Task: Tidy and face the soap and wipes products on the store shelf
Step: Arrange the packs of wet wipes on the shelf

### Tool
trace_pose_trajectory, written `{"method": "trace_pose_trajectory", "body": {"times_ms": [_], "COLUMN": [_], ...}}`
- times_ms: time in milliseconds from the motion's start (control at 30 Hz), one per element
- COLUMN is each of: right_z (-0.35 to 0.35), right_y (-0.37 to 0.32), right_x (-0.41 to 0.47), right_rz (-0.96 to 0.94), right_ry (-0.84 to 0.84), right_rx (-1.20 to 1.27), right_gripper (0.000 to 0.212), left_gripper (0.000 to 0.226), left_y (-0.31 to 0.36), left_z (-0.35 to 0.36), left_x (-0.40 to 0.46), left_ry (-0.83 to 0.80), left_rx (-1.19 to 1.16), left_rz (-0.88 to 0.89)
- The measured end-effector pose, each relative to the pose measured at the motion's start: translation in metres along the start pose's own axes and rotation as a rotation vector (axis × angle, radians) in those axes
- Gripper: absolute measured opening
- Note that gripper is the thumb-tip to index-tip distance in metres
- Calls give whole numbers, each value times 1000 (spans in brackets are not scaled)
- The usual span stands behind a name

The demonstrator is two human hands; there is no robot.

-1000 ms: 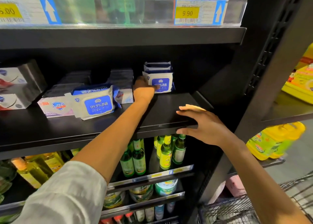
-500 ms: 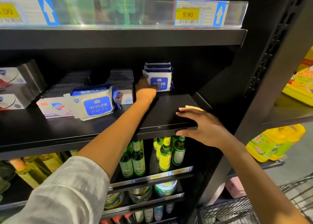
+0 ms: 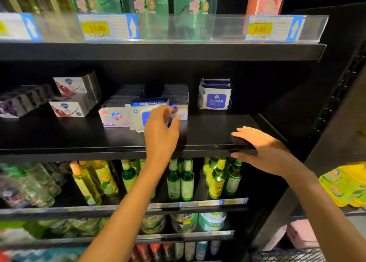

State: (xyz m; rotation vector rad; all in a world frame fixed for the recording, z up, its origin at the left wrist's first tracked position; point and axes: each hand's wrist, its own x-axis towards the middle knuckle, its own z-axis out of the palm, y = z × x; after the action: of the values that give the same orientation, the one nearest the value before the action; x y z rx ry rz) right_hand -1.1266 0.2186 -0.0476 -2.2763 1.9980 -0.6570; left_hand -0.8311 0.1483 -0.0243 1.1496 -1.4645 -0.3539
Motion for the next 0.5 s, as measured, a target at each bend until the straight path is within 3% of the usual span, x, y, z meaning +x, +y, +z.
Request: {"method": "trace_pose_trajectory", "body": {"times_ms": [167,333,500], "right_z": [7,2,2], "right_y": [2,-1,2], "right_x": [-3,-1,1], "right_rz": [6,64,55], "right_ry": [93,5,-24], "right_rx": [-10,14,-6], "right_gripper": [78,79,78], "left_gripper": [49,84,60], "left_y": [-35,-53,-53], "left_z": [-52,-62,-62], "left_x": [7,27,42], "left_ry": [192,22,-44], "left_rx": [98,-16,46], "left_rz": [-127,-233,-256]}}
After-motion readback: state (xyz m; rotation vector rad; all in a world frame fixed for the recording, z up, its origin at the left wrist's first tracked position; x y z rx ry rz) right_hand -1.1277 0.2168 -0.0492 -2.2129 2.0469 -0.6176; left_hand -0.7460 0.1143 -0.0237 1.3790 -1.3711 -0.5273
